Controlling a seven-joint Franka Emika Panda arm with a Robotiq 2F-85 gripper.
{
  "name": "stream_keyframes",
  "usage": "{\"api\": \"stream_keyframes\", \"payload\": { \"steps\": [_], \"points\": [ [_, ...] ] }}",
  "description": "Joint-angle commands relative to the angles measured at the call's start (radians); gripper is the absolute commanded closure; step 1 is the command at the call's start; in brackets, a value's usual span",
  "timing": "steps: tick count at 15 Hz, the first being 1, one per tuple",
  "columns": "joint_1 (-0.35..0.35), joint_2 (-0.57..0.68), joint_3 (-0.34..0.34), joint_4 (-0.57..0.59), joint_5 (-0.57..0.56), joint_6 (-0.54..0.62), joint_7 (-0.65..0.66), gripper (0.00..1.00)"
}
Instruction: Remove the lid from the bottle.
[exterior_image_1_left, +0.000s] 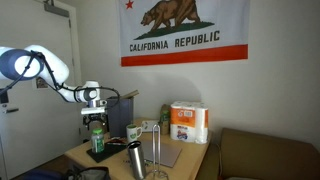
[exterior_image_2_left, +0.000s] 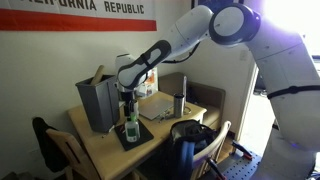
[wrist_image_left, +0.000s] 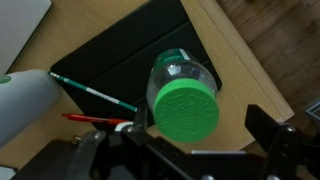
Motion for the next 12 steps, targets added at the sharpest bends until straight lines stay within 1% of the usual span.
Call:
{"api": "stream_keyframes", "payload": {
  "steps": [1,4,5,6,10,11,12],
  "points": [
    [0.0,0.0,0.001,0.0,0.0,-0.007,-0.001,0.0],
    [0.0,0.007,0.0,0.004,-0.001,-0.007,-0.002,0.0],
    [0.0,0.009,0.0,0.005,-0.002,-0.007,-0.003,0.25],
    [0.0,0.01,0.0,0.005,-0.002,-0.005,-0.003,0.26],
    [0.0,0.015,0.001,0.006,-0.002,-0.006,-0.004,0.58],
    [0.0,0.015,0.0,0.007,-0.002,-0.007,-0.004,0.6],
    [0.0,0.015,0.0,0.007,-0.002,-0.007,-0.004,0.6]
  ]
}}
